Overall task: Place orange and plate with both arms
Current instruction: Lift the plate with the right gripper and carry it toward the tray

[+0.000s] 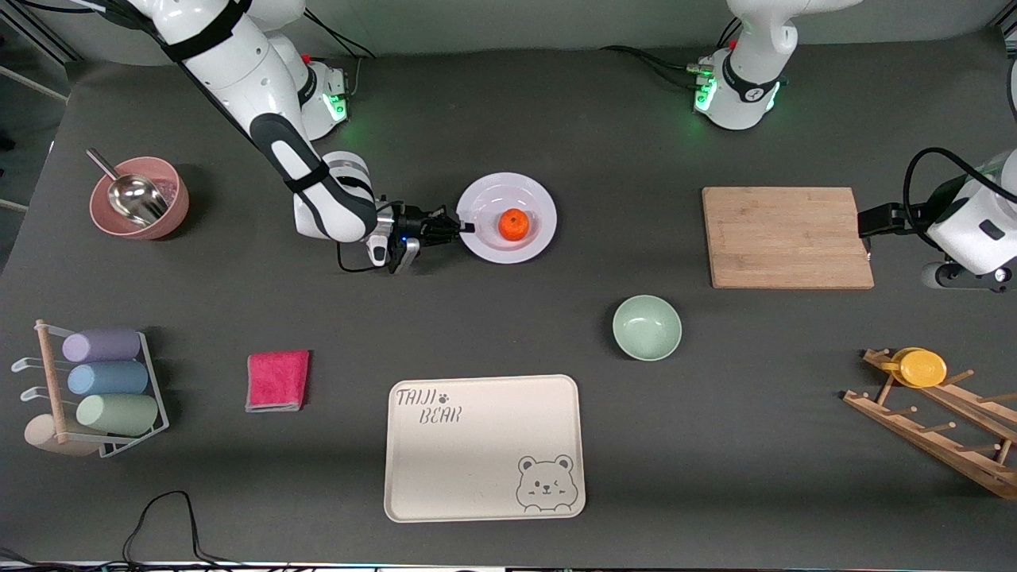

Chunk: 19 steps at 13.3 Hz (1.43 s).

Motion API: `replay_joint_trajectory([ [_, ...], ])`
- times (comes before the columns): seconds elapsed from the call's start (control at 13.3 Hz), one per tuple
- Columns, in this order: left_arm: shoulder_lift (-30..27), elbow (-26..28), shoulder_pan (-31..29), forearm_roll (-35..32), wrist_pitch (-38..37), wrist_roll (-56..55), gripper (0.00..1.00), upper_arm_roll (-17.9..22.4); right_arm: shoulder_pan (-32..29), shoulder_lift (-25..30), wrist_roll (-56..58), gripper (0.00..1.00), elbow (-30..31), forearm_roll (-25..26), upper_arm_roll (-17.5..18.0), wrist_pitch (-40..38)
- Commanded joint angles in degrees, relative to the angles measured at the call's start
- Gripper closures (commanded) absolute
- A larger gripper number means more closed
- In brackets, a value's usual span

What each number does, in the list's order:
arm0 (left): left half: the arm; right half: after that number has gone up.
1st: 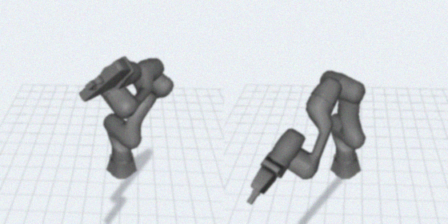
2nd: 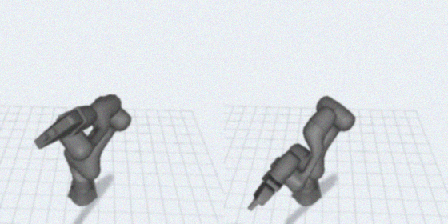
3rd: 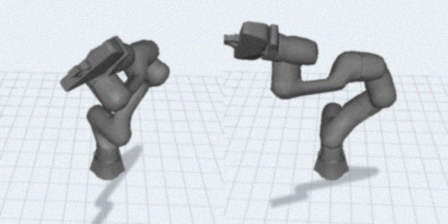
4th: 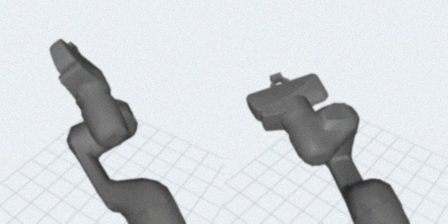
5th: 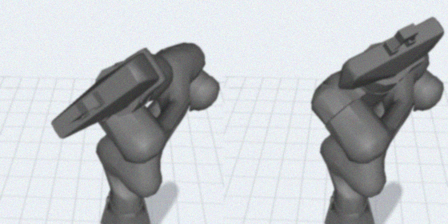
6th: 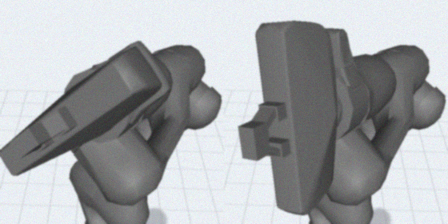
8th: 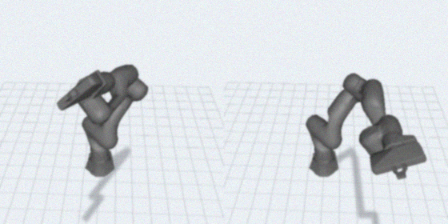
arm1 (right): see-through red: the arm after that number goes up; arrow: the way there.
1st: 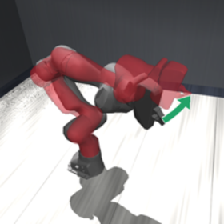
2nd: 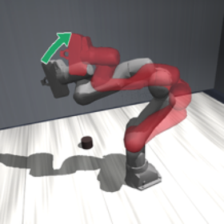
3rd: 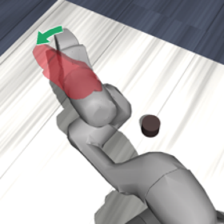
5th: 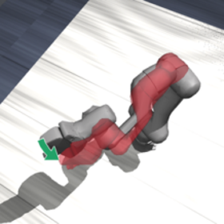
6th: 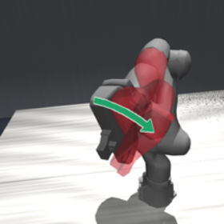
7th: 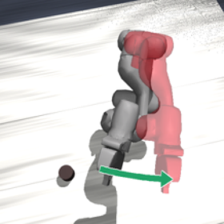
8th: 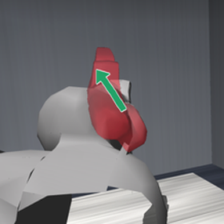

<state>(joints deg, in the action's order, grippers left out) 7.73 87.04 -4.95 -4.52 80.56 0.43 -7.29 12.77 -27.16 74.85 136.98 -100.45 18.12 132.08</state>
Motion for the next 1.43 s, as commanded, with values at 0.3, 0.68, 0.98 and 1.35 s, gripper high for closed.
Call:
replay_joint_trajectory([
  [0.3, -0.2, 0.1, 1.4, -1.1, 0.3, -0.7, 0.0, 0.3, 0.1, 2.5, -6.7, 1.0, -1.5, -1.8, 0.1, 0.7],
  [0.68, 0.9, 0.1, 1.4, -1.1, 1.6, -0.7, 0.0, 0.3, -0.4, 4.4, -11.8, 1.0, -3.4, -1.8, 0.0, 0.4],
  [0.98, 1.1, 0.1, 1.5, -2.2, 1.8, -0.7, 0.0, 0.3, -0.8, 5.9, -18.6, 1.0, -9.2, -1.7, -0.4, 0.5],
  [1.35, 1.3, 0.2, 1.4, -2.2, 1.8, -0.7, 0.0, 0.3, -2.0, 2.9, -30.7, 1.0, -22.1, 3.1, -0.6, 1.5],
])
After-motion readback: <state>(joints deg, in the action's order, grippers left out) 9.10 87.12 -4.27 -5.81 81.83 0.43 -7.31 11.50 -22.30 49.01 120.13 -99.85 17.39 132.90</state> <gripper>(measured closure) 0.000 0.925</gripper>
